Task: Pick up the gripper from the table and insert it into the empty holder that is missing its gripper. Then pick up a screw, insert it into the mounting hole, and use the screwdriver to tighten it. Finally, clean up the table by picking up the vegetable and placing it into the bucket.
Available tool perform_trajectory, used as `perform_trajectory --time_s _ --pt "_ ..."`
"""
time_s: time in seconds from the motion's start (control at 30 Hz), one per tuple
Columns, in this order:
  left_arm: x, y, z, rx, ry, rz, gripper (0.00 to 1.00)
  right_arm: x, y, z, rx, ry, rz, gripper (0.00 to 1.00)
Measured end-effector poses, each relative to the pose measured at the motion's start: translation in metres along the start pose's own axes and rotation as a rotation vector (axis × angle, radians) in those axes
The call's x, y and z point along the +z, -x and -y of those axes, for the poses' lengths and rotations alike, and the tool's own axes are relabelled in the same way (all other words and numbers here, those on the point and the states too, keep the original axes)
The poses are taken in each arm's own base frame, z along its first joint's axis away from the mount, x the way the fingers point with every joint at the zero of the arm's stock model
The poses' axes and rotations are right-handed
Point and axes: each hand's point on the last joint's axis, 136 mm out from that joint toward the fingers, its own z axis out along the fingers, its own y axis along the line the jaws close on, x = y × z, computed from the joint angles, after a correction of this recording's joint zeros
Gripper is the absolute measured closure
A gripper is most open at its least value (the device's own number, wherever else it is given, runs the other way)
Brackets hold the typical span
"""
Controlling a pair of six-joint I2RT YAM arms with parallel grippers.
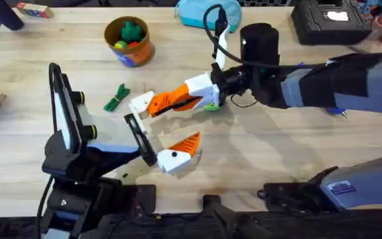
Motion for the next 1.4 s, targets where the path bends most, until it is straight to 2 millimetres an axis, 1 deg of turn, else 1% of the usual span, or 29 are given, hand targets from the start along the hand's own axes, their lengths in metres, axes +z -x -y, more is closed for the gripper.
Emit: perform_trajectory --time_s 0.17,0.33,0.57,0.8,1.23,1.4 --pt "0.000 -0.001 0.000 -0.006 0.000 -0.002 0.010 0.007 0.001 0.000 -0.007 -0.012 0.012 0.992" --pt "0.000 -0.001 -0.001 -0.007 0.003 -0.002 0.010 0.021 0.006 0.000 -0.048 -0.021 0.033 0.992" --pt "-0.001 -0.001 -0.008 -0.025 0.040 -0.002 0.010 0.028 0.015 0.005 -0.070 -0.020 0.063 0.993" --pt "-0.001 -0.003 -0.010 -0.054 0.051 -0.009 0.010 0.031 0.019 0.010 -0.053 -0.019 0.062 0.993" --pt "-0.001 -0.003 -0.009 -0.056 0.041 -0.010 0.010 0.030 0.018 0.010 -0.048 -0.015 0.055 0.993" --pt "-0.001 -0.003 -0.009 -0.055 0.041 -0.010 0.010 0.030 0.018 0.010 -0.079 -0.015 0.052 0.993"
